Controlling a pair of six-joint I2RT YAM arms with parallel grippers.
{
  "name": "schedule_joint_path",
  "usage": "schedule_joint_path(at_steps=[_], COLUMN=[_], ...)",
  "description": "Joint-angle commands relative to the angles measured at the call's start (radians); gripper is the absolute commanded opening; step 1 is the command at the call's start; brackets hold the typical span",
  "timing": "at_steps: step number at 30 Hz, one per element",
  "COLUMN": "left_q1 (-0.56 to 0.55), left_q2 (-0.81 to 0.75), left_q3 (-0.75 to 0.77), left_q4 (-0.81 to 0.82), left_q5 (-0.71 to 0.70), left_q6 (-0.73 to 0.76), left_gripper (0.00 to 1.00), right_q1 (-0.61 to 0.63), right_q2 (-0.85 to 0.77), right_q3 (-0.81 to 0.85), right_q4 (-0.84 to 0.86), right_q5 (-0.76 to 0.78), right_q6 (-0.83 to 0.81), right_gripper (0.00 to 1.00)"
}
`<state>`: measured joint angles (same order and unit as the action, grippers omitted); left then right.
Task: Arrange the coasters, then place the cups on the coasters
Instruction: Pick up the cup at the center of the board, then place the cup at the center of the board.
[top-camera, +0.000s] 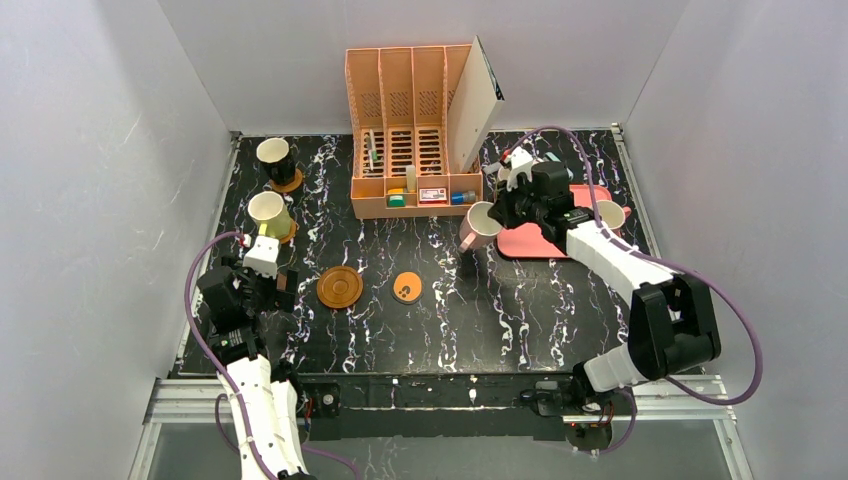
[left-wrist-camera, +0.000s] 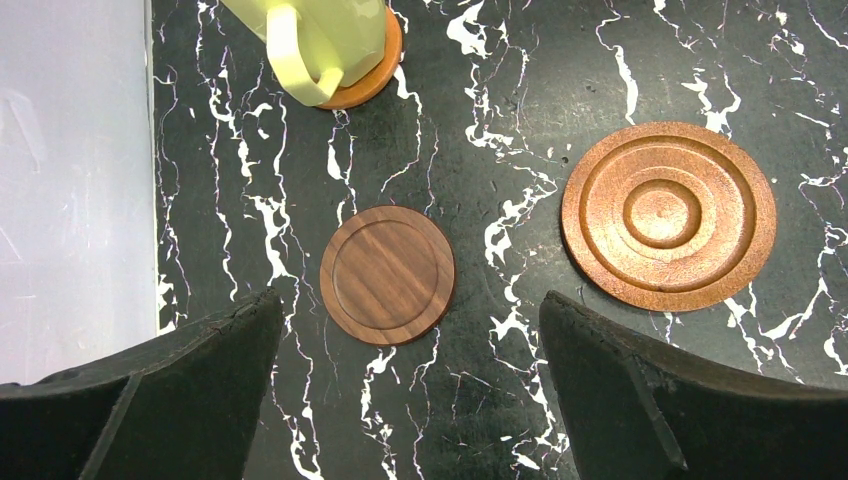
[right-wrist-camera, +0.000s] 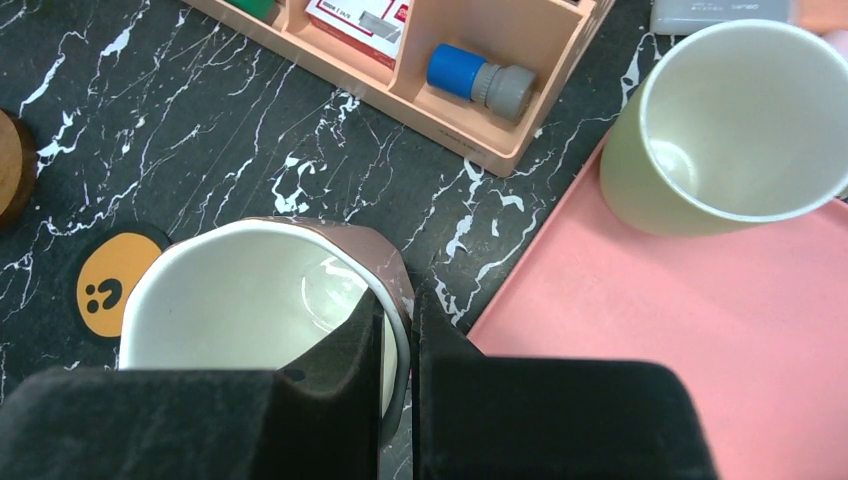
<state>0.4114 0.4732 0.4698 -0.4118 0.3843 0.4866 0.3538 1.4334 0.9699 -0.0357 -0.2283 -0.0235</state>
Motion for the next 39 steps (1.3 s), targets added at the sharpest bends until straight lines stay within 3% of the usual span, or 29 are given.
schedule_joint_path(at_steps=[1,15,22,34,39], left_q1=[0.010,0.010,0.010,0.010,-0.019], left_q2=[-0.007,-0.003,-0.008,0.136,0.244], left_q3=[-0.007,-0.007,0.010,0.183,0.263], left_q4=[-0.003,-0.006,-0.032,-0.034,0.040], left_q5=[0.006,0.018,0.082,0.354,0.336], left_q6=[-0.006,0.000,0.073,0.083,-0.016], left_gripper=[0.98,0.98,0.98,0.94,0.93], right_q1=[-0.001,0.032,0.033,0.039,0.039], right_q2=[0.016,0.079,0.095,0.124,0.118], right_q3=[0.017,0.031,0.035,0.062,0.065], right_q4=[0.140,0.124,0.116,0.071,0.061], right_q5=[-0.054,-0.039,-0.053,-0.125,-0.158], right_q6=[0.025,-0.026,-0.036,-0.084,-0.098], right_gripper=[0.01,0.01,0.02,0.32,0.44])
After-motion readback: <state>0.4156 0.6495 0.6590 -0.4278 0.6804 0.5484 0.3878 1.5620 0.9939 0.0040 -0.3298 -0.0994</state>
